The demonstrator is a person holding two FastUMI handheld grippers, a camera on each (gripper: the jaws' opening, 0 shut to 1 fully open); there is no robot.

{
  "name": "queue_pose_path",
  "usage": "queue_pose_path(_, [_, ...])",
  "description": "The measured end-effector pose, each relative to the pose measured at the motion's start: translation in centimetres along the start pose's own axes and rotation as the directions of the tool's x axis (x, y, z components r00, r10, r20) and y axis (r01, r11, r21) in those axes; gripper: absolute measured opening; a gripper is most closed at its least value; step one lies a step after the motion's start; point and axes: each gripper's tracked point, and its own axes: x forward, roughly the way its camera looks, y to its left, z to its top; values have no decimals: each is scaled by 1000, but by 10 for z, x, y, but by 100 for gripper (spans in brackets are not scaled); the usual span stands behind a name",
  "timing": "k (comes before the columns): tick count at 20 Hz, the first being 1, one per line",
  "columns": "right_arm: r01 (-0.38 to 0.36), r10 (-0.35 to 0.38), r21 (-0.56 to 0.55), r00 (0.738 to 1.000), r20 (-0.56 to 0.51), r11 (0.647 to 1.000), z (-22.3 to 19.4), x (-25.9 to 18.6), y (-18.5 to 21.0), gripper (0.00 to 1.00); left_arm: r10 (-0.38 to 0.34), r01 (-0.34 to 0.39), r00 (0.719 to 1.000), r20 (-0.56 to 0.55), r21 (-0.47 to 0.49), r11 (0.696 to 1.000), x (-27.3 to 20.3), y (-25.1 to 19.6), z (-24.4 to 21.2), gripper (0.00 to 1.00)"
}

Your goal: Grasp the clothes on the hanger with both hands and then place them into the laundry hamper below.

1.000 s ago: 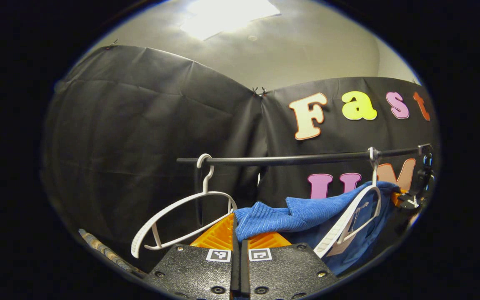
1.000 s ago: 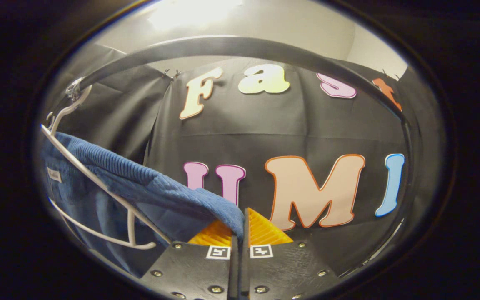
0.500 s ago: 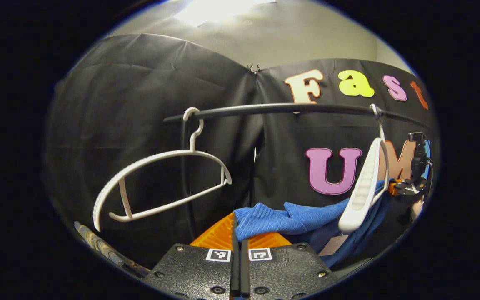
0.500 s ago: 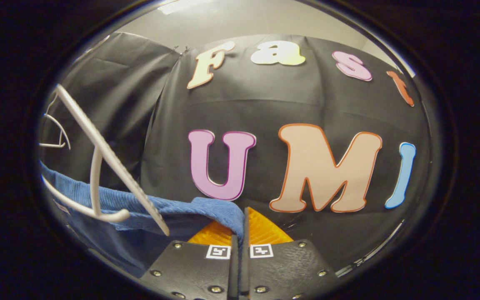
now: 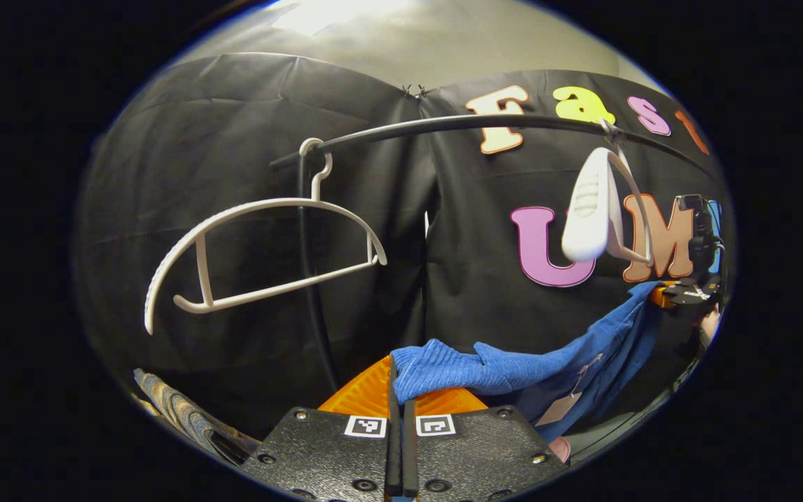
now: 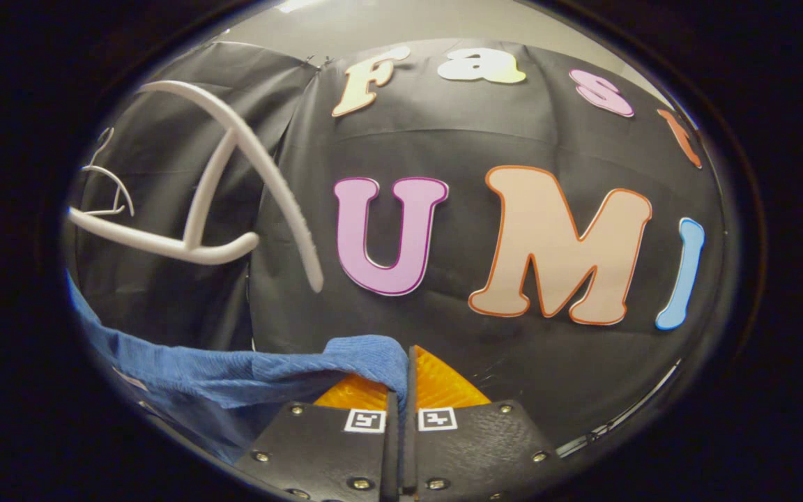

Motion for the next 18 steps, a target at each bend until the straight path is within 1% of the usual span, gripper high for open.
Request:
queue_pose_path(2, [-18, 18, 4, 1000, -10, 1000, -6, -10, 6, 3, -8, 8, 1000, -14, 2, 1000, -5, -5, -8, 2])
queue_pose_path(3, [-28, 29, 8, 999, -15, 1000, -10, -15, 10, 3, -12, 13, 1000, -21, 11, 1000, -7, -8, -11, 1])
queue_pose_path(7, [-59, 60, 19, 998, -30, 998, -20, -37, 21, 3, -46, 48, 998, -36, 67, 997, -15, -25, -24, 1])
queue_pose_path(9, [-78, 79, 19, 996, -40, 997, -25, -47, 28, 3, -84, 88, 995, -51, 76, 993, -17, -39, -31, 1])
queue_pose_path(13, [-128, 130, 33, 990, -58, 991, -35, -67, 50, 3, -157, 162, 985, -72, 63, 985, -19, -68, -43, 1])
queue_pose_path(16, [-162, 164, 27, 985, -63, 986, -40, -80, 67, 3, -221, 226, 972, -78, 73, 971, -17, -95, -50, 1])
queue_pose_path(18, [-187, 189, 30, 980, -70, 982, -45, -88, 78, 3, -272, 279, 959, -85, 80, 957, -16, -115, -55, 1])
